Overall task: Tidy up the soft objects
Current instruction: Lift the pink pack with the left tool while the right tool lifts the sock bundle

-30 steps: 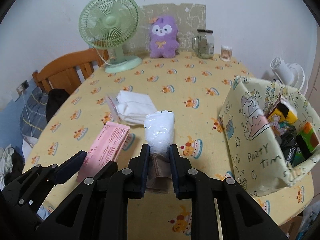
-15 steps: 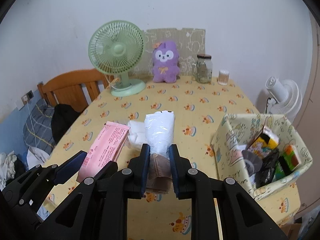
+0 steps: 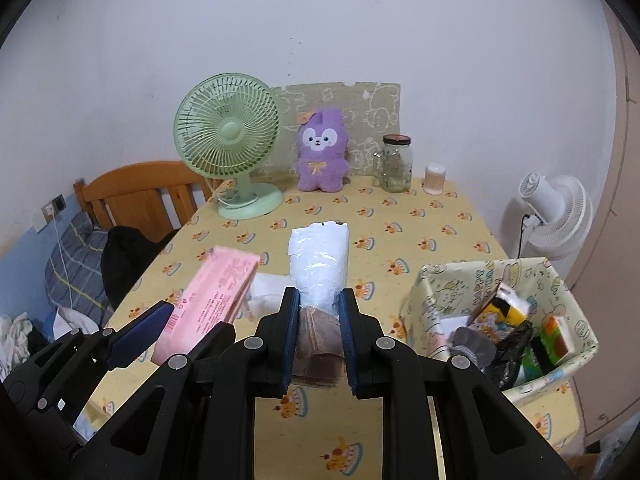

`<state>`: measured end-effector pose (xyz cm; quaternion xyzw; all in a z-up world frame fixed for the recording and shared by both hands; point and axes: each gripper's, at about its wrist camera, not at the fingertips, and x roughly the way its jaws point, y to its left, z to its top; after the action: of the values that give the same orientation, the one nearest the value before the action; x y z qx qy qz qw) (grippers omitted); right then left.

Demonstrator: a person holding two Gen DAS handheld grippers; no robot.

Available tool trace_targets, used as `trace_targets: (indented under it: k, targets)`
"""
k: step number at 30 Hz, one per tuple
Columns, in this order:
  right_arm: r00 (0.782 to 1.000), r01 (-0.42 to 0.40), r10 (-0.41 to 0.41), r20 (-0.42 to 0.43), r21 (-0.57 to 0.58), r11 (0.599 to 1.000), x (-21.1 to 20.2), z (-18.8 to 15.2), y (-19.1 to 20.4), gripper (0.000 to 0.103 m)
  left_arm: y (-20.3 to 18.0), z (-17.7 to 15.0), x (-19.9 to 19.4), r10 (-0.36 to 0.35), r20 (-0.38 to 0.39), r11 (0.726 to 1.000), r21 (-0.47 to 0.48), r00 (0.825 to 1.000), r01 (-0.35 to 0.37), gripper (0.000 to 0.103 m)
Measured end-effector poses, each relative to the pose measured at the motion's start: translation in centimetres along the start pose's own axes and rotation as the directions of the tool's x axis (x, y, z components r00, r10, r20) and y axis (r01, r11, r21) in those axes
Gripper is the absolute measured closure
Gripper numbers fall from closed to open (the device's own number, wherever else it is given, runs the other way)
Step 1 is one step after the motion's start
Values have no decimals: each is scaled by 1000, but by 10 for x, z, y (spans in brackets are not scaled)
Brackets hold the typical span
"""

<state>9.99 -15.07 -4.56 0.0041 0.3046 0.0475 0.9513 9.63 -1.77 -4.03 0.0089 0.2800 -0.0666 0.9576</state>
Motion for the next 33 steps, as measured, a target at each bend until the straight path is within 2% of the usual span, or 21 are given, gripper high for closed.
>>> trace_targets:
  k: [13,21,28,30,32,33]
  targets:
    - [998,54,-55,24,37,998,-6,7,-49,80,-42,11,13,-72,7,997,42,997,72,68]
    - [998,48,-46,-40,53,997,14,-12,-54,80,-41,-8,29,-60,-64,997,46,996,63,68]
    - [998,23,-20,-66,52,998,22,-30,-43,80,-32,-26,29,-34,-84,998,40,996,37,64]
    - [998,19,-16,-68,50,999,23,-35,-41,80,-30,-33,28,-25,-92,999,39,995,28,59]
    - [997,15,-11,-71,48,999,22,-41,-39,80,-28,-40,27,-30,-98,999,37,995,34,35]
    - [997,4,0,-75,47,999,22,-45,-38,80,-28,-43,26,-29,-94,999,37,995,33,34]
